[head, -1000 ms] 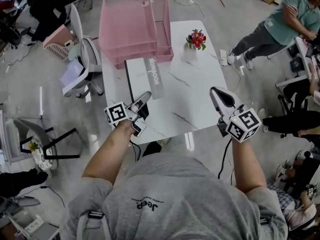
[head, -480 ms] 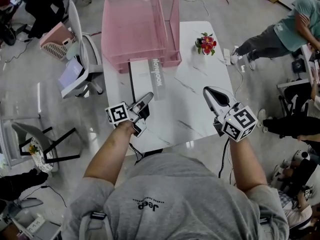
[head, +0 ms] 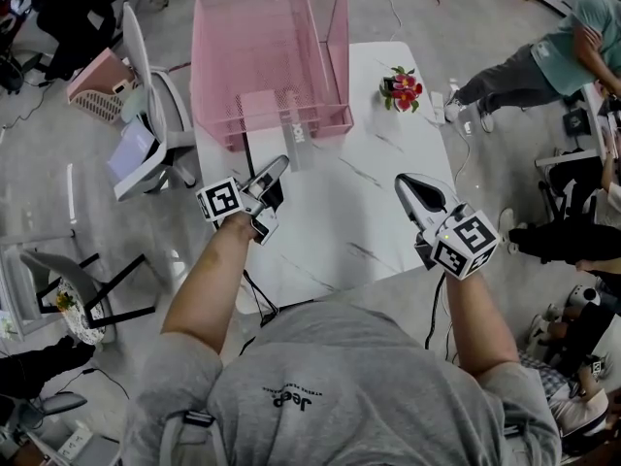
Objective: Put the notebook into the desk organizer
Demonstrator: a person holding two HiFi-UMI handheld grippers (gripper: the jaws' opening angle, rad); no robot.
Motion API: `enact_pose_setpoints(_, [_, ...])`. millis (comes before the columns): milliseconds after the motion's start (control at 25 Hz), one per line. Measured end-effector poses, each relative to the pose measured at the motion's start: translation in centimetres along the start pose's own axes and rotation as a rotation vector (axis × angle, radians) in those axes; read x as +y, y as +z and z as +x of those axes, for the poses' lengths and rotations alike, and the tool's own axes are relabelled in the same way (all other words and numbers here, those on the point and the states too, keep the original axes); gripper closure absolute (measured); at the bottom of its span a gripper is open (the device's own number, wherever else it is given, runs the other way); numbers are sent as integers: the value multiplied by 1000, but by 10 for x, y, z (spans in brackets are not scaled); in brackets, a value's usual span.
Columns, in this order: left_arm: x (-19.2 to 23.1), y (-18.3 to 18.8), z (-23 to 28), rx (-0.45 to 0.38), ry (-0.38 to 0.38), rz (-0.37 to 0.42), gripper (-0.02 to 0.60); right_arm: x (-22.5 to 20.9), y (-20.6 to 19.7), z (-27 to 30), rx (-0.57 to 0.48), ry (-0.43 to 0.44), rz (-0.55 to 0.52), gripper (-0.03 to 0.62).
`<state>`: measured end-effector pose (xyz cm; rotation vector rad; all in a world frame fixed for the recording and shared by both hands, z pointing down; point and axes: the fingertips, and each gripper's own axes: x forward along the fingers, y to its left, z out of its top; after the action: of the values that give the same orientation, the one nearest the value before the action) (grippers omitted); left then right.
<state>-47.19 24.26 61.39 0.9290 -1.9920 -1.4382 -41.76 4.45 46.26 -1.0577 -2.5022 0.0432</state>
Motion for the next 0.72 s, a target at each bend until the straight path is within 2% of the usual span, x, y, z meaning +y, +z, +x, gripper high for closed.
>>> enact_pose_setpoints(200, [21,27,8,3,63,-16,515,-3,1,10,21,-5,7,591])
enact_pose_setpoints(400, [34,46,17,3,86,-9,516,-10,-4,18,30,4,13,591])
enact_pose_setpoints(720, [47,45,27,24,138,-46,515,-8,-9,27,49,21,23,591])
